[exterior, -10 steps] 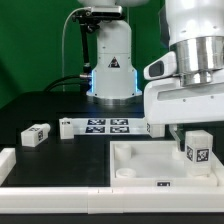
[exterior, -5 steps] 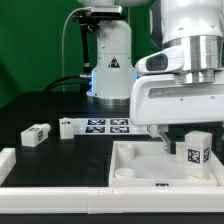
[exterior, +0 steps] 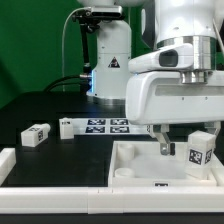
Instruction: Assemble one leg
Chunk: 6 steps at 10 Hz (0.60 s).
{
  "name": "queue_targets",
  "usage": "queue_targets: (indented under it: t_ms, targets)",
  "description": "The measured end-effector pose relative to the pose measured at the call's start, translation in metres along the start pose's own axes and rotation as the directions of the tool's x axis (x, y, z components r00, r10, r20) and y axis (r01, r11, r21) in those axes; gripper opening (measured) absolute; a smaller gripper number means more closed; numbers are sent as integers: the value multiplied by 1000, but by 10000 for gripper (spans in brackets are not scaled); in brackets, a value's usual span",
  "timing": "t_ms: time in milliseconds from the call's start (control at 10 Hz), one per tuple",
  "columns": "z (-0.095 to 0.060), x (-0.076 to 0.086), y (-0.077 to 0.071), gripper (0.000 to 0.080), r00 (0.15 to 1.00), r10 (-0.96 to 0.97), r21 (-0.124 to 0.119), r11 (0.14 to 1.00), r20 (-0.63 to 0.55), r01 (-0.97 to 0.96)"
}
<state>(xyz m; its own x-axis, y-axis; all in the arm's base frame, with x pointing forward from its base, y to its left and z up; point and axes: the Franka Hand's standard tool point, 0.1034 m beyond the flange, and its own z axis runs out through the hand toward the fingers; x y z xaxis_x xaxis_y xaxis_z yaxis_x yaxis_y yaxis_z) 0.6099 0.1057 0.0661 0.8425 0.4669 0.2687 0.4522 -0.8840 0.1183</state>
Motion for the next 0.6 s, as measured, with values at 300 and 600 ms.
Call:
queue_targets:
  t_ms: [300,600]
  targets:
    - [1,-1,-1,559,1000,20,3,1000,7,-20]
    - [1,-1,-1,292,1000,21,3,1000,7,-21]
